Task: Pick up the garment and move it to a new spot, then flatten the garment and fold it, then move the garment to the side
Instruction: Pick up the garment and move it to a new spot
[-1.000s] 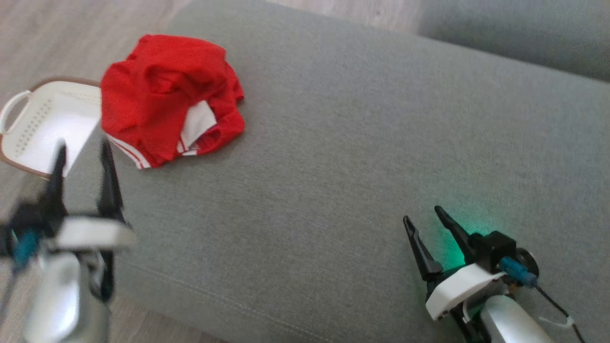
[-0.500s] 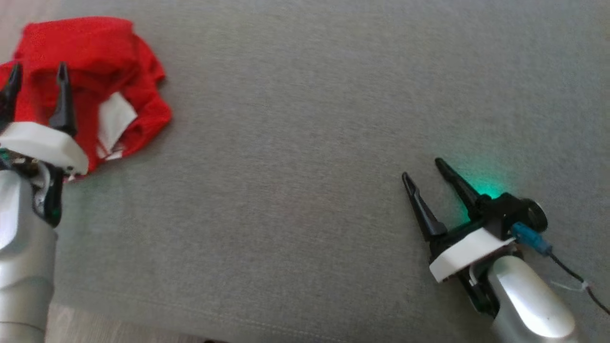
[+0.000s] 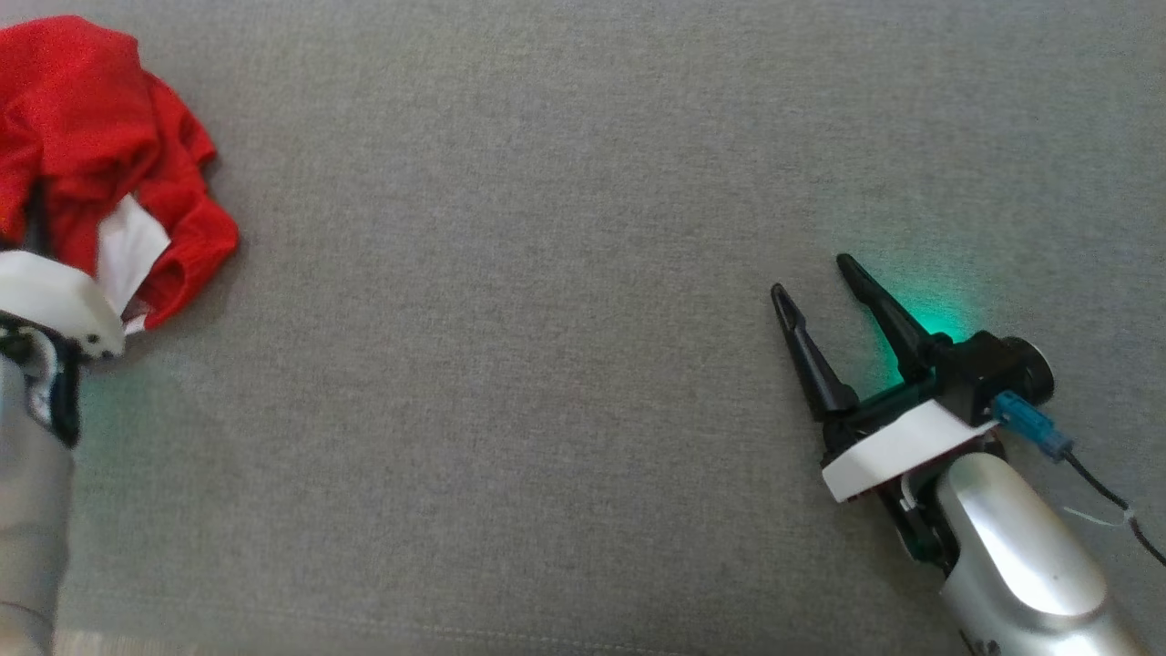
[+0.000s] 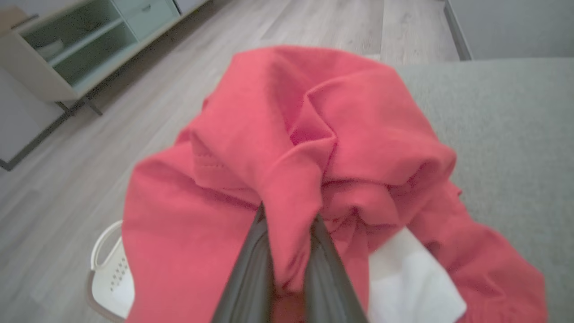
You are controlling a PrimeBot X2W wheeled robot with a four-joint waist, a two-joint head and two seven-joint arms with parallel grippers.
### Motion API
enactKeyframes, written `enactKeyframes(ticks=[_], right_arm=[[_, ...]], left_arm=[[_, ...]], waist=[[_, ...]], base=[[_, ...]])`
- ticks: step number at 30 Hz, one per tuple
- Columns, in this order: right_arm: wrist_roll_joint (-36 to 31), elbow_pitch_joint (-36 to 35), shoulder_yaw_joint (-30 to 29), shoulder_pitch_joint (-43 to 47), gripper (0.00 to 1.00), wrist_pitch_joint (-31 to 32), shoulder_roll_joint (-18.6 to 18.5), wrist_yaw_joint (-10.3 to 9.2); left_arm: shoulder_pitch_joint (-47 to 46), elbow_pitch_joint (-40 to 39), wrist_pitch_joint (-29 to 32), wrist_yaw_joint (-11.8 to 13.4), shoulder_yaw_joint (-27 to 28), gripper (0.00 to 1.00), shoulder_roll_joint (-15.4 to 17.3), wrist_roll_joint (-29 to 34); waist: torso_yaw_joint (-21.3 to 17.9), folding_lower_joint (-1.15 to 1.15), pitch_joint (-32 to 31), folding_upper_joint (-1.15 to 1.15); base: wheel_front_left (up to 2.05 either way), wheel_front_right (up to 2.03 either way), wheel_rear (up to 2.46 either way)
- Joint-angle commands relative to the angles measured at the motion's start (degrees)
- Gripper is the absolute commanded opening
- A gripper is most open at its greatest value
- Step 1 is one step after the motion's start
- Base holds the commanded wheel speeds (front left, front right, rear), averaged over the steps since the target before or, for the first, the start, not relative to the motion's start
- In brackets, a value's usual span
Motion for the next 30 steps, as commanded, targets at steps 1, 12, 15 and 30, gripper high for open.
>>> enactKeyframes(ticks=[1,12,15,30], right_arm=[[0.43,1.36,0.19,1.88,1.00,0.18,-0.24,-0.04],[1.59,2.19,1.38,2.96,1.00,0.18,4.76,-0.04],[1.78,2.31,1.85,3.25,1.00,0.18,5.95,-0.04],[3.45,2.85,5.57,2.55,1.00,0.18,9.09,-0.04]], left_arm=[[-2.74,-1.40,-2.08,0.57,1.38,0.00,4.77,0.92],[-11.58,-13.77,-10.75,-1.81,-4.92,0.00,2.04,4.35],[-13.20,-18.04,-10.79,-2.45,-7.65,0.00,-1.57,4.07],[-7.72,-28.84,-10.24,-3.43,-22.15,0.00,-18.86,-4.55]], waist=[[-0.82,0.00,-1.05,0.00],[-8.24,0.00,-7.18,0.00],[-11.12,0.00,-8.39,0.00],[-23.20,0.00,-10.93,0.00]], base=[[0.00,0.00,0.00],[0.00,0.00,0.00],[0.00,0.00,0.00],[0.00,0.00,0.00]])
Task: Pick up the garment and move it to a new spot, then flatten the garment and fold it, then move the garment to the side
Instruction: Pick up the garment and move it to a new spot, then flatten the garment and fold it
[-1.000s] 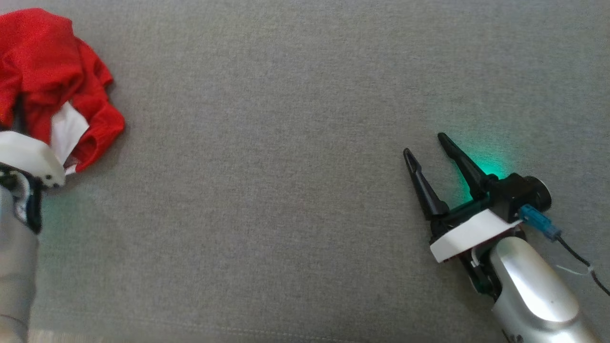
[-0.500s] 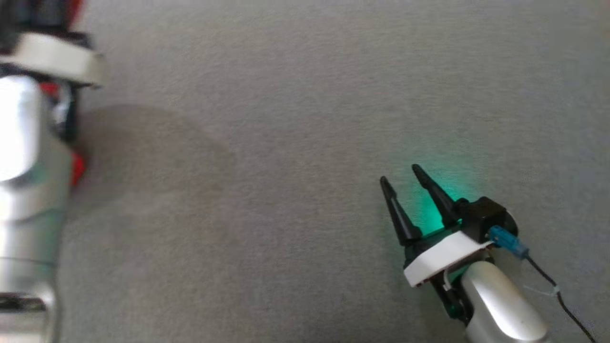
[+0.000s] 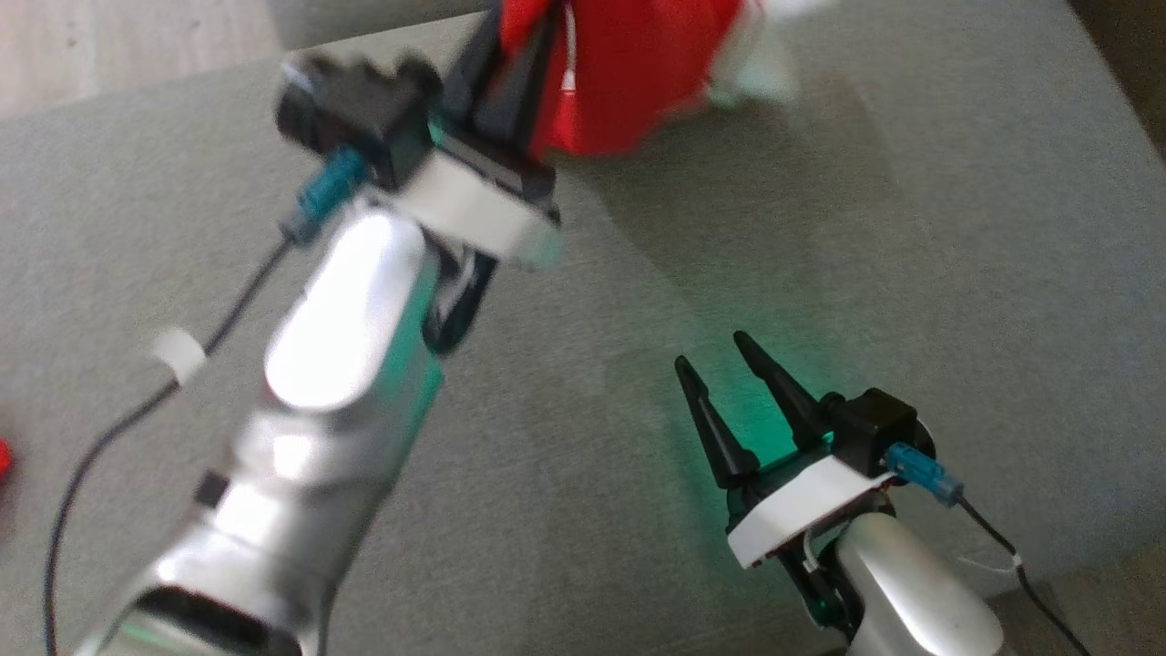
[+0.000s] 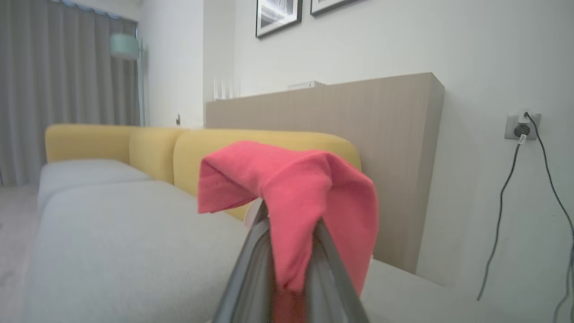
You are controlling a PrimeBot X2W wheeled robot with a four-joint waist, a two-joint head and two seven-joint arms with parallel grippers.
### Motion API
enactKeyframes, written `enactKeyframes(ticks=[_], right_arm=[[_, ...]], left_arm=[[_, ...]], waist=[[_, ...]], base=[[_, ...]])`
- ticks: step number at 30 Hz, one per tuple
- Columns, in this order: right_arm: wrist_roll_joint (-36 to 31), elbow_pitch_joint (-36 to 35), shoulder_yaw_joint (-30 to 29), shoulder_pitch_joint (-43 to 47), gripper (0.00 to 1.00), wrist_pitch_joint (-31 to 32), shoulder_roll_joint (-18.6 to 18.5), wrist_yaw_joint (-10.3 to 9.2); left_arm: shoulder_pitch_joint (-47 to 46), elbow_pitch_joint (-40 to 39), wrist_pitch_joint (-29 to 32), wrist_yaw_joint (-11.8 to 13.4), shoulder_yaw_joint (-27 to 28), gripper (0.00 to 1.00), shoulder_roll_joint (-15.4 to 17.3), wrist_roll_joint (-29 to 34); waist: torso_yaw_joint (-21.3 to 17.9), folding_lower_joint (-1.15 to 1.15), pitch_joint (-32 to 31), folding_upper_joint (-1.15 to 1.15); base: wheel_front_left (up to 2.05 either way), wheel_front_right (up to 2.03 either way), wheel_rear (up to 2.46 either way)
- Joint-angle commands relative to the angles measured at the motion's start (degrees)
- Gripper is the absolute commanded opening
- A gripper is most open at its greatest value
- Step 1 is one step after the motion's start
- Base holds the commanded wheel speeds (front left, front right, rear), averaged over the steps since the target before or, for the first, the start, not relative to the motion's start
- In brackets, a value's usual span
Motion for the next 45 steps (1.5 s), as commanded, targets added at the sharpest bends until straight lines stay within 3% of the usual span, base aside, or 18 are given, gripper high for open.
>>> enactKeyframes(ticks=[1,6,7,8,9,14,24,33,37,45], right_arm=[[0.26,-1.33,1.19,-0.20,1.00,0.04,0.70,-0.04],[0.54,-1.02,1.57,-0.14,1.00,0.04,1.03,-0.04],[0.56,-0.98,1.44,-0.05,1.00,0.04,1.08,-0.04],[0.57,-0.92,1.24,0.09,1.00,0.04,1.10,-0.04],[0.56,-0.84,1.03,0.26,1.00,0.04,1.12,-0.04],[0.17,-0.61,-0.25,1.08,1.00,0.04,0.93,-0.04],[-1.11,-0.26,-4.17,3.44,1.00,0.04,0.21,-0.04],[-2.82,-0.38,-9.53,7.48,1.00,0.04,0.04,-0.04],[-3.49,-0.33,-11.17,9.98,1.00,0.04,-0.09,-0.04],[-4.36,-0.03,-13.63,9.61,1.00,0.04,-0.51,-0.04]], left_arm=[[-0.66,-1.49,-0.37,0.15,1.44,0.00,1.30,-0.49],[6.10,1.25,-1.25,0.94,-1.97,0.00,0.61,-3.52],[7.52,1.81,-1.41,1.32,-2.53,0.26,0.58,-3.77],[8.99,2.35,-1.54,1.57,-3.07,0.91,0.55,-4.03],[10.45,2.76,-1.63,1.87,-3.49,1.00,0.54,-4.36],[17.36,1.73,-1.78,4.17,-2.62,1.00,0.52,-3.36],[35.40,-7.94,-1.80,7.96,10.34,1.00,2.75,3.55],[49.34,-13.63,-1.80,7.80,21.02,1.00,1.69,7.58],[53.54,-14.34,-1.80,5.83,21.99,1.00,0.92,9.78],[53.91,-14.85,-1.81,5.06,21.78,1.00,0.54,10.35]], waist=[[-1.41,0.00,-0.63,0.00],[-2.40,0.00,-0.82,0.00],[-2.31,0.00,-0.90,0.00],[-2.09,0.00,-1.01,0.00],[-1.82,0.00,-1.18,0.00],[0.52,0.00,-2.25,0.00],[5.35,0.00,-6.68,0.00],[8.55,0.00,-10.73,0.00],[9.85,0.00,-12.21,0.00],[10.33,0.00,-11.89,0.00]], base=[[0.00,0.00,0.00],[0.00,0.00,0.00],[0.00,0.00,0.00],[0.00,0.00,0.00],[0.00,0.00,0.00],[0.00,0.00,0.00],[0.00,0.00,0.00],[0.00,0.00,0.00],[0.00,0.00,0.00],[0.00,0.00,0.00]])
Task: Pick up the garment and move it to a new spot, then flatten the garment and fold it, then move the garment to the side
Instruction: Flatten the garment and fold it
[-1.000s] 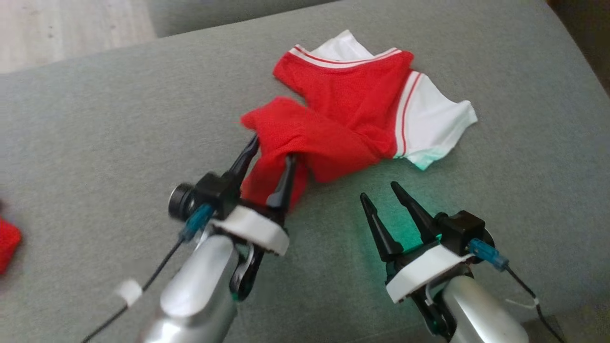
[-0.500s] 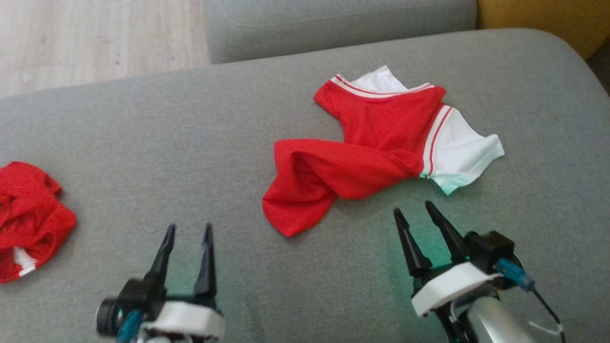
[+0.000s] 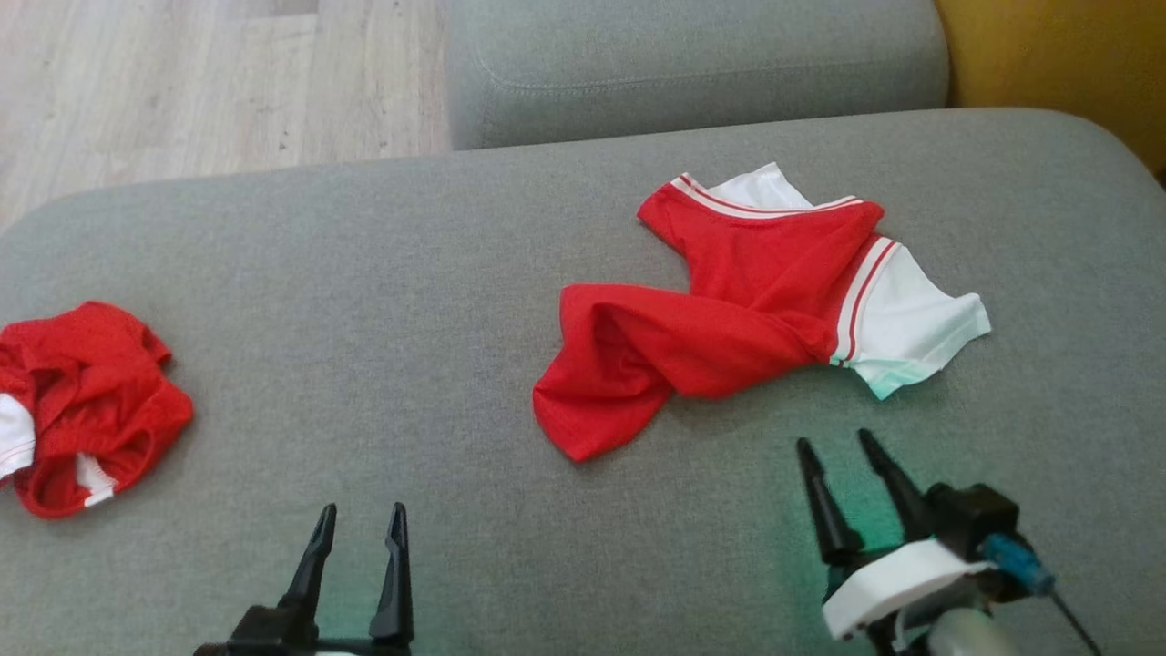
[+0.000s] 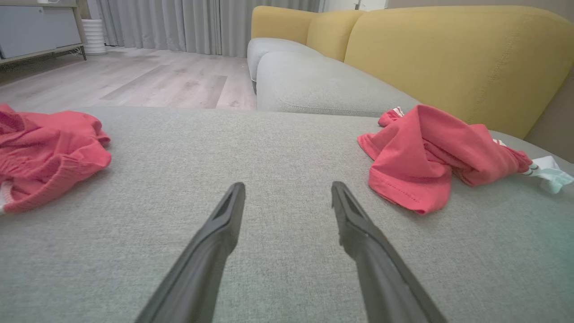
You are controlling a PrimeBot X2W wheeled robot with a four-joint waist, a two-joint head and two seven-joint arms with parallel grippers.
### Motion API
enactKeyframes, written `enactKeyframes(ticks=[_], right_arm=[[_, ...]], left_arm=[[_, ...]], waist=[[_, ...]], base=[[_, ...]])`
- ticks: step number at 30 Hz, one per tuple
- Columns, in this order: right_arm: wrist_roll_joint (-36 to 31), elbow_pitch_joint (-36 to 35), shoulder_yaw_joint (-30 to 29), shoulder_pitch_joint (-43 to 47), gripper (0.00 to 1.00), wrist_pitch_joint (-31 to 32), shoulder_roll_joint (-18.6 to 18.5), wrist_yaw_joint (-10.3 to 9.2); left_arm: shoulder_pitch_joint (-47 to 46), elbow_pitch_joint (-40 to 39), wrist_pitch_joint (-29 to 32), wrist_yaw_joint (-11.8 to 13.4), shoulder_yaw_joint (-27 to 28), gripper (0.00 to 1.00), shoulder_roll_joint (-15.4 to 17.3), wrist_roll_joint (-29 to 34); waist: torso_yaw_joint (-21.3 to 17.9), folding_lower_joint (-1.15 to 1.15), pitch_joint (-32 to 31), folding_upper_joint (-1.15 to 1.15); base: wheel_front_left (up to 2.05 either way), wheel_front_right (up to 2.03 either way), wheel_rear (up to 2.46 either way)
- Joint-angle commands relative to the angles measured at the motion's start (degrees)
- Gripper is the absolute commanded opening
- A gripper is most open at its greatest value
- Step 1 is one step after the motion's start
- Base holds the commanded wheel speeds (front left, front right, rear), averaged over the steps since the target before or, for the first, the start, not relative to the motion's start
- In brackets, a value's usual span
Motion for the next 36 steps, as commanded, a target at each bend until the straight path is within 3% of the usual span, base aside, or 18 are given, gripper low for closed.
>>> enactKeyframes(ticks=[1,7,15,25,34,35,36], right_arm=[[-0.58,-1.25,0.37,-2.95,1.00,-0.22,-0.82,-0.04],[-3.40,3.03,-7.57,-11.36,1.00,1.04,-4.59,-0.04],[-9.57,11.97,-17.44,-22.62,1.00,9.11,-10.18,-0.04],[-17.55,20.43,-25.31,-28.27,1.00,14.85,-10.84,-0.04],[-16.53,26.20,-26.41,-30.51,1.00,16.41,-9.83,-0.04],[-16.14,26.78,-26.12,-30.62,0.76,16.48,-9.80,-0.04],[-15.67,27.37,-25.92,-30.71,0.24,16.61,-9.78,-0.04]], left_arm=[[-2.39,-2.01,-0.54,-0.03,1.30,1.00,-0.25,0.00],[-3.67,-1.40,-0.54,0.04,-1.09,1.00,-0.27,-0.55],[-7.06,-0.74,-0.54,0.01,-4.61,1.00,-0.27,-1.93],[-10.63,0.68,-0.54,0.15,-6.25,1.00,-0.28,-2.41],[-12.39,0.93,-0.54,0.37,-6.60,1.00,-0.28,-2.50],[-12.46,1.00,-0.54,0.36,-6.58,1.00,-0.28,-2.52],[-12.49,1.06,-0.54,0.37,-6.56,1.00,-0.28,-2.54]], waist=[[-0.15,0.01,0.39,0.00],[-0.29,0.01,3.00,0.00],[2.42,0.01,8.67,0.00],[4.82,0.01,14.38,0.00],[5.50,0.01,15.61,0.00],[5.54,0.01,15.65,0.00],[5.57,0.01,15.66,0.00]], base=[[0.00,0.00,0.00],[0.00,0.00,0.00],[0.00,0.00,0.00],[0.00,0.00,0.00],[0.00,0.00,0.00],[0.00,0.00,0.00],[0.00,0.00,0.00]])
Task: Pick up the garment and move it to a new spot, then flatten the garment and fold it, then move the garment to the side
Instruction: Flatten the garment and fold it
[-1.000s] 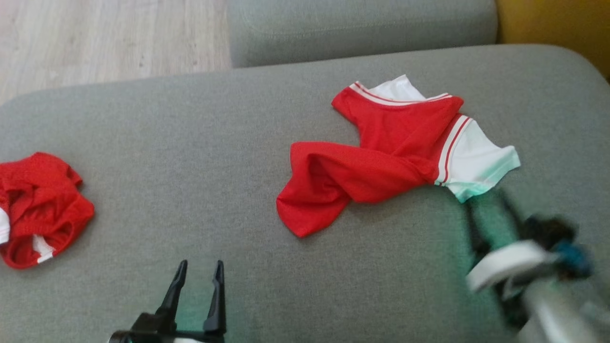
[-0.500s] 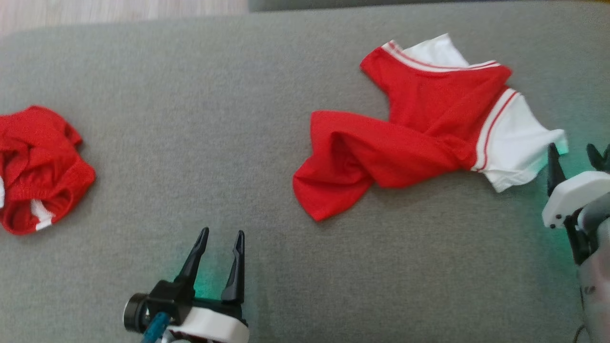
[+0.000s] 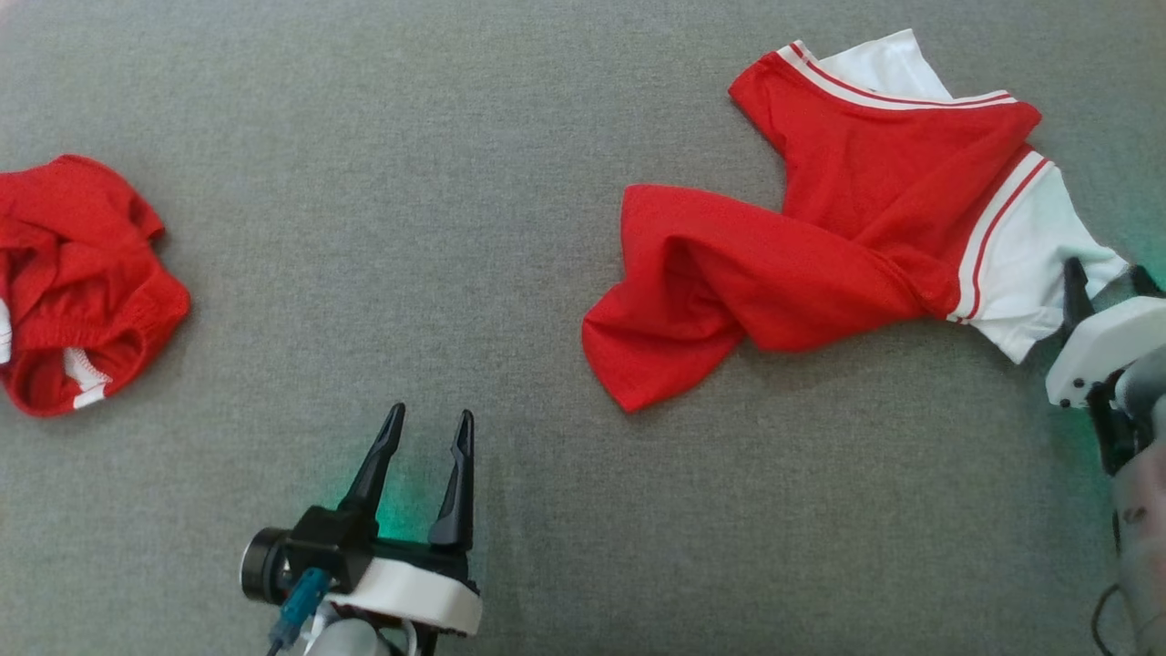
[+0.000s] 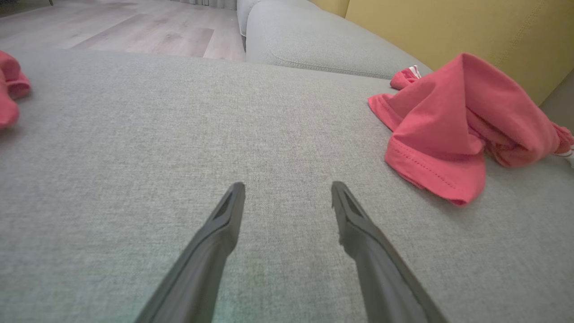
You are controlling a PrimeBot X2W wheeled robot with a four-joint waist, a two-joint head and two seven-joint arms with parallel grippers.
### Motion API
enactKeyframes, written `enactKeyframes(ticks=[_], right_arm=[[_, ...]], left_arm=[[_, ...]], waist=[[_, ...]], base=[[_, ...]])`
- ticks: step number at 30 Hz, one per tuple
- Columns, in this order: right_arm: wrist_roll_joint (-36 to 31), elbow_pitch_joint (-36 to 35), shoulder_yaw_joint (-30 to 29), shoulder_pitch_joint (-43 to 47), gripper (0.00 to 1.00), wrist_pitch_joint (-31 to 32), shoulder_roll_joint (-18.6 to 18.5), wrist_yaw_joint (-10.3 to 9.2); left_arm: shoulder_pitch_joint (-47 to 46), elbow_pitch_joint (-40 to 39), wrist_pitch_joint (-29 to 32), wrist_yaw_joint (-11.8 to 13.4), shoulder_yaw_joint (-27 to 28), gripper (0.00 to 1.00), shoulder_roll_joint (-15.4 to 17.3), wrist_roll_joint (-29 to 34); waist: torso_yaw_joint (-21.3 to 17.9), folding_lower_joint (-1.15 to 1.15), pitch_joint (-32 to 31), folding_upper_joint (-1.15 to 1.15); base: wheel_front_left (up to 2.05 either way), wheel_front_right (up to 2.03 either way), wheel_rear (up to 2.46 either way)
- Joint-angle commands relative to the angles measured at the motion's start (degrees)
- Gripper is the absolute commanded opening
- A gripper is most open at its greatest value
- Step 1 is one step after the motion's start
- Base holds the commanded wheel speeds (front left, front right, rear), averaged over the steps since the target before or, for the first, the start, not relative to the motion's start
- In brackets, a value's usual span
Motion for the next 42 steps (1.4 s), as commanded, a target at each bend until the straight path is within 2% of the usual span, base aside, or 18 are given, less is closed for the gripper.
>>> enactKeyframes(ticks=[1,7,9,12,14,19,23,29,34,38,42], right_arm=[[0.93,1.01,1.93,-0.07,0.00,0.89,0.16,-0.04],[3.85,1.72,3.15,-0.60,0.00,-2.08,-0.11,-0.04],[5.76,0.35,4.70,-1.40,0.00,-5.74,0.16,-0.04],[11.18,-4.32,10.78,-3.67,0.00,-11.49,1.79,-0.04],[16.27,-9.90,16.83,-5.68,0.00,-13.53,2.47,-0.04],[28.41,-24.99,28.61,-13.22,0.00,-14.81,1.16,-0.04],[33.10,-28.53,33.45,-21.09,0.00,-13.55,0.89,-0.04],[33.39,-23.79,40.21,-33.61,0.00,-12.58,1.72,-0.04],[33.43,-16.50,40.42,-42.02,0.00,-14.58,3.14,-0.04],[31.91,-11.40,39.26,-44.73,0.00,-15.65,2.74,-0.04],[29.21,-4.99,37.54,-42.84,0.00,-15.92,-0.03,-0.04]], left_arm=[[-1.44,-1.17,-0.54,0.34,1.48,1.00,-0.01,-0.44],[-1.12,-0.73,-0.55,0.34,1.43,1.00,-0.01,-0.56],[-0.88,-0.37,-0.55,0.32,1.50,1.00,-0.01,-0.67],[-0.12,-0.01,-0.55,0.30,1.83,1.00,-0.02,-1.08],[0.64,0.06,-0.55,0.29,1.83,1.00,-0.02,-1.39],[2.76,0.57,-0.55,-0.01,0.95,1.00,-0.02,-2.64],[3.96,1.09,-0.55,-0.24,-0.73,1.00,-0.02,-3.74],[4.12,1.91,-0.55,-0.87,-4.57,1.00,-0.02,-4.16],[4.57,2.14,-0.55,-0.20,-6.14,1.00,-0.02,-5.34],[5.80,2.19,-0.55,0.53,-5.43,1.00,-0.02,-5.76],[6.52,1.66,-0.55,0.97,-3.93,1.00,-0.02,-5.73]], waist=[[0.08,0.00,0.02,0.00],[0.39,0.00,-0.31,0.00],[0.51,0.00,-1.08,0.00],[0.53,0.00,-3.09,0.00],[0.56,0.00,-4.94,0.00],[1.91,0.00,-10.00,0.00],[5.46,0.00,-12.97,0.00],[13.57,0.00,-13.52,0.00],[19.17,0.00,-13.14,0.00],[20.30,0.00,-13.09,0.00],[18.83,0.00,-12.58,0.00]], base=[[0.00,0.00,0.00],[0.00,0.00,0.00],[0.00,0.00,0.00],[0.00,0.00,0.00],[0.00,0.00,0.00],[0.00,0.00,0.00],[0.00,0.00,0.00],[0.00,0.00,0.00],[0.00,0.00,0.00],[0.00,0.00,0.00],[0.00,0.00,0.00]])
